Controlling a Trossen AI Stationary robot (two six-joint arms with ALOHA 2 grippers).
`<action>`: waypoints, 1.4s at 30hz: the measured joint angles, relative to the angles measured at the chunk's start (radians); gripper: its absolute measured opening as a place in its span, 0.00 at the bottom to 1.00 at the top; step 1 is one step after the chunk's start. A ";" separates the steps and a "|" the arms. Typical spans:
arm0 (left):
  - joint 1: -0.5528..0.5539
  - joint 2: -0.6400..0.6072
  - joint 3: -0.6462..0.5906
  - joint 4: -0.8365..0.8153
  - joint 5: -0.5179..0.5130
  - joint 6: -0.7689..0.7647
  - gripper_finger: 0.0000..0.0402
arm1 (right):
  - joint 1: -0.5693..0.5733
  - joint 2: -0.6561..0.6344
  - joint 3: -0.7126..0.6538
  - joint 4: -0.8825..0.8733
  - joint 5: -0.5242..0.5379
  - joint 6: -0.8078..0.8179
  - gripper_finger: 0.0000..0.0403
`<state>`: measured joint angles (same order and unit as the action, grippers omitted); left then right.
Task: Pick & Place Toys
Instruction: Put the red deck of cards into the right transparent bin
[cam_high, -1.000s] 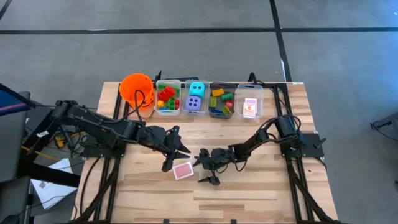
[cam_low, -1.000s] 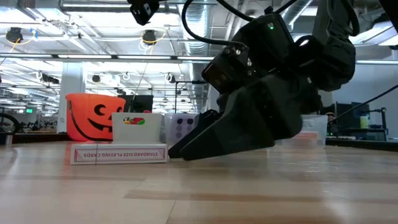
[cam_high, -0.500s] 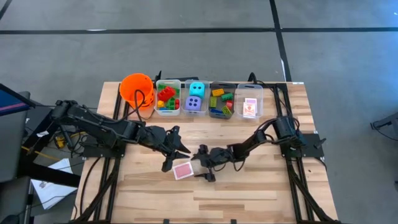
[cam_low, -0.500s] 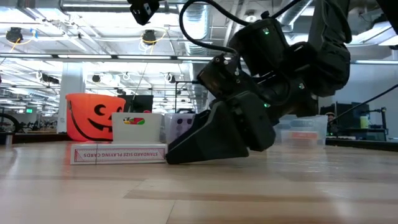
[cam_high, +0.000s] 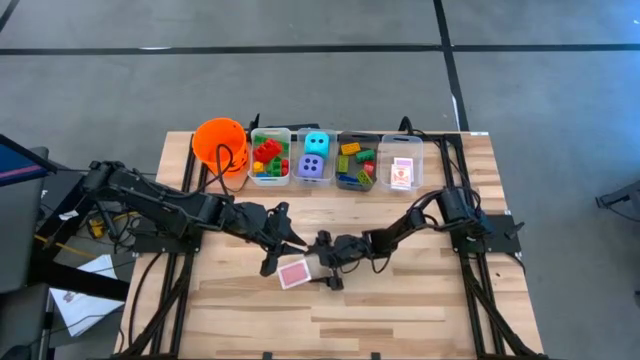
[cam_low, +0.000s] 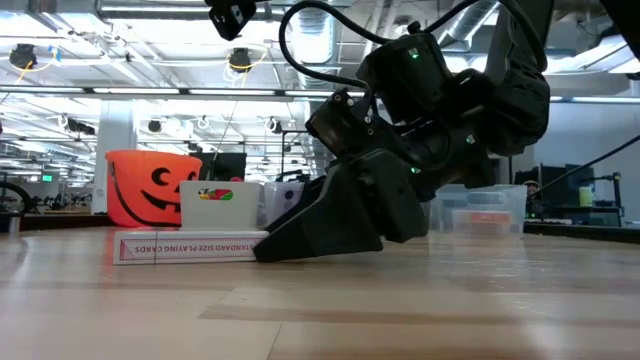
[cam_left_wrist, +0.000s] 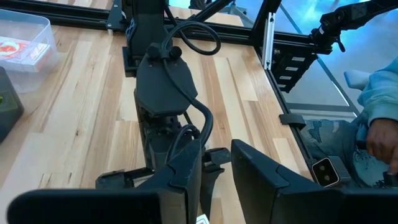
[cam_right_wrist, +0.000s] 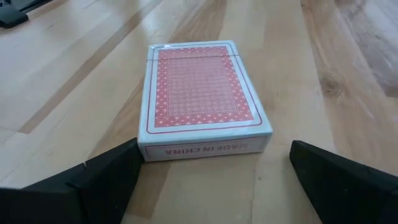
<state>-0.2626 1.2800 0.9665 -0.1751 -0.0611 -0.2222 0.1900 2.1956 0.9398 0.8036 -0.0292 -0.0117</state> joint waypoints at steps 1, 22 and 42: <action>0.000 0.000 0.000 0.000 -0.001 0.000 0.20 | 0.000 0.000 0.000 0.000 0.000 -0.006 0.99; 0.000 0.000 0.000 0.000 0.001 0.000 0.20 | 0.005 -0.002 0.002 0.010 -0.078 -0.051 0.99; 0.000 0.000 0.000 0.000 0.004 0.000 0.20 | 0.006 -0.003 0.131 -0.154 -0.078 -0.051 0.99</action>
<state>-0.2624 1.2800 0.9665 -0.1753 -0.0566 -0.2222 0.1955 2.1921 1.0709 0.6498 -0.1074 -0.0631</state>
